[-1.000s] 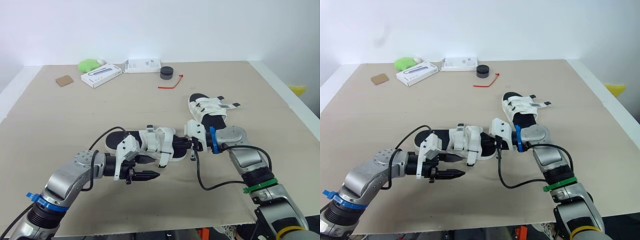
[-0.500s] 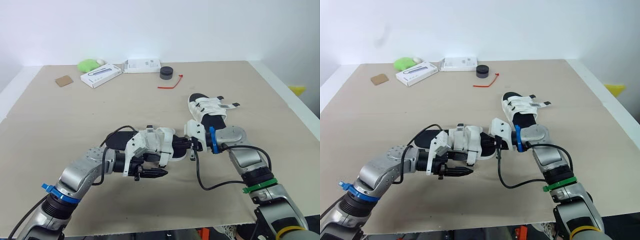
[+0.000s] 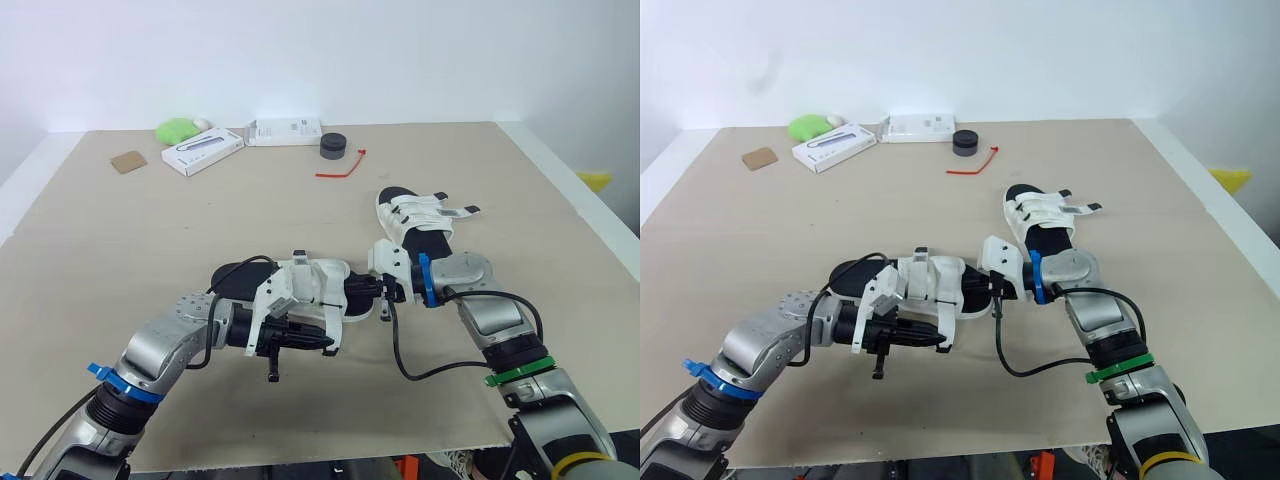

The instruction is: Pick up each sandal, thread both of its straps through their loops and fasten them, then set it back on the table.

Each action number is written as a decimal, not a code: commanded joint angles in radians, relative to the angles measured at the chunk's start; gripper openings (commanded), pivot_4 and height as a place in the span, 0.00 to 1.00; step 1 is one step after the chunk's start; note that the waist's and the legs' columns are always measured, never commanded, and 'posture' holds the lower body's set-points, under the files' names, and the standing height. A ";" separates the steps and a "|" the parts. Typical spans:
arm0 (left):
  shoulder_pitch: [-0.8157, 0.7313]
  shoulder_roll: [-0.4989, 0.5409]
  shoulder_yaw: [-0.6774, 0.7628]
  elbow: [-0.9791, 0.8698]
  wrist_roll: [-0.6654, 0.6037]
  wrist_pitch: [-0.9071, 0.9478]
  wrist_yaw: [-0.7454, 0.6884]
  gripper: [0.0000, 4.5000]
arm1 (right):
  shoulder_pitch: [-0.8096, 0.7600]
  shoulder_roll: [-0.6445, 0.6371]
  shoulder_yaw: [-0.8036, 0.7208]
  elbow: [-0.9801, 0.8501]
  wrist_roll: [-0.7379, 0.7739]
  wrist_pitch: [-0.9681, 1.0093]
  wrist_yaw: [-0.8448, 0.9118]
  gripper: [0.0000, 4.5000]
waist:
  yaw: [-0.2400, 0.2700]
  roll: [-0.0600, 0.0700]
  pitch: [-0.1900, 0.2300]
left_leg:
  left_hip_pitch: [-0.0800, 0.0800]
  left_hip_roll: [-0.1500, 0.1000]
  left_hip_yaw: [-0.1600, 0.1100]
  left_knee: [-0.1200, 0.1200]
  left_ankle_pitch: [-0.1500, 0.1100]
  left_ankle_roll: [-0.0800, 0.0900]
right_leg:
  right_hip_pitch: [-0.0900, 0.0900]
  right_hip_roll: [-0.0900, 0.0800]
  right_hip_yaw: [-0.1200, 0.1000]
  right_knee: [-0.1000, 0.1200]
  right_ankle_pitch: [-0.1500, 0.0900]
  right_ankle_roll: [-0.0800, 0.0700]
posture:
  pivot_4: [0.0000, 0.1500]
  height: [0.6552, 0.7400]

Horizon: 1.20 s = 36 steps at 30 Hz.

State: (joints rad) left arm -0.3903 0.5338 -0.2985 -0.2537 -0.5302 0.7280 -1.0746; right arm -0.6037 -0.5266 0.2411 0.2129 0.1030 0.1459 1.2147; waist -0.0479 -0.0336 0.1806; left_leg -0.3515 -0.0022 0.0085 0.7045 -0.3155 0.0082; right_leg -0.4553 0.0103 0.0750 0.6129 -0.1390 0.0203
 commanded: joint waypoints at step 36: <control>0.075 0.175 0.031 0.059 0.414 -1.223 -0.208 0.98 | -0.009 -0.011 0.012 -0.006 -0.006 -0.010 0.018 0.00 | 0.002 0.000 0.000 | 0.000 0.000 0.006 0.000 0.000 0.000 | 0.000 -0.001 0.001 -0.001 -0.001 -0.001 | 1.00 1.00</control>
State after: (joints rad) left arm -0.2921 0.7176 -0.2773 -0.2243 -0.1623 -0.3342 -1.3007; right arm -0.6030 -0.5323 0.2421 0.2093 0.1009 0.1421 1.2261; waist -0.0460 -0.0336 0.1806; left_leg -0.3517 -0.0019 0.0146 0.7044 -0.3157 0.0085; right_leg -0.4555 0.0089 0.0756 0.6123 -0.1394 0.0194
